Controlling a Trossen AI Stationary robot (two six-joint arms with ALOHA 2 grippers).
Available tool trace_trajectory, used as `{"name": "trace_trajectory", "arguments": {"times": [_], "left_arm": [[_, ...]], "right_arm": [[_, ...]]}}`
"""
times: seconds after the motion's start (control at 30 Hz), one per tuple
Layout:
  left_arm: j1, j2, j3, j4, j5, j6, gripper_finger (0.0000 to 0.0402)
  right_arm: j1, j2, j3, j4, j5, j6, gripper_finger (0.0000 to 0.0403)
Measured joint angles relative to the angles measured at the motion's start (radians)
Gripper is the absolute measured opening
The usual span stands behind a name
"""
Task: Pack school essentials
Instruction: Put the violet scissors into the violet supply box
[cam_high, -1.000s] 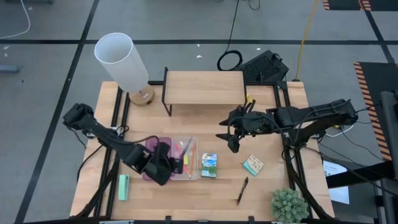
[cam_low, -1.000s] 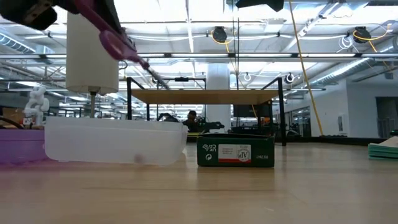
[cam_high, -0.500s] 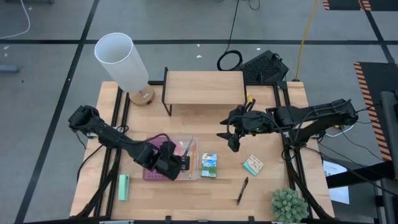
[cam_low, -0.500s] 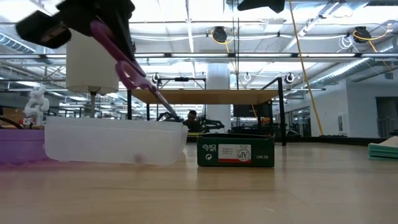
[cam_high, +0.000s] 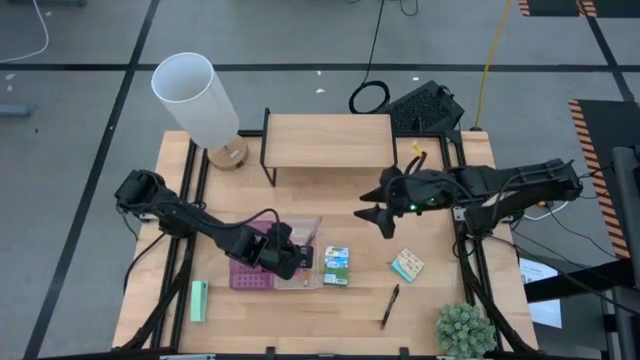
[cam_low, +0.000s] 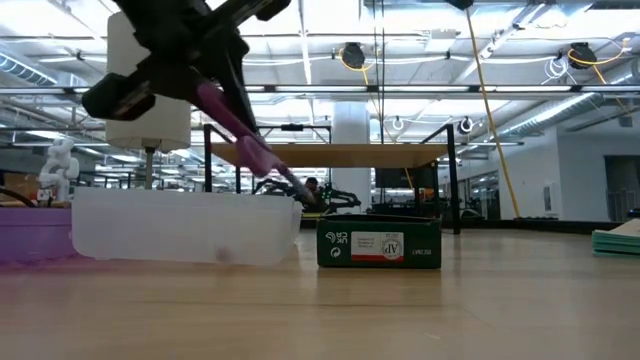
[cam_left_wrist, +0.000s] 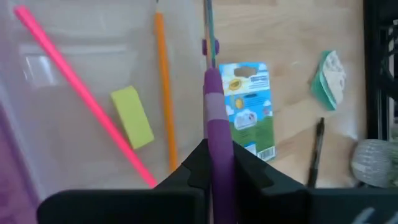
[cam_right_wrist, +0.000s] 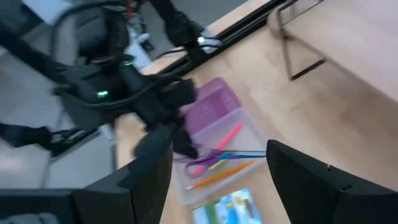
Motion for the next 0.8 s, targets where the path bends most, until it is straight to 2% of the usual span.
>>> {"name": "trace_trajectory", "arguments": {"times": [0.3, 0.53, 0.8], "left_arm": [[-0.027, 0.000, 0.000, -0.050, -0.016, -0.023, 0.0023], [-0.071, -0.003, 0.006, -0.046, -0.023, -0.141, 0.0030], [-0.099, -0.019, 0.017, -0.063, -0.012, -0.185, 0.0026]], "right_arm": [[0.001, -0.076, 0.000, 0.010, -0.037, 0.050, 0.0251], [-0.001, -0.096, 0.000, 0.008, -0.032, -0.019, 0.0251], [-0.002, -0.095, 0.000, 0.006, -0.036, -0.098, 0.0251]]}}
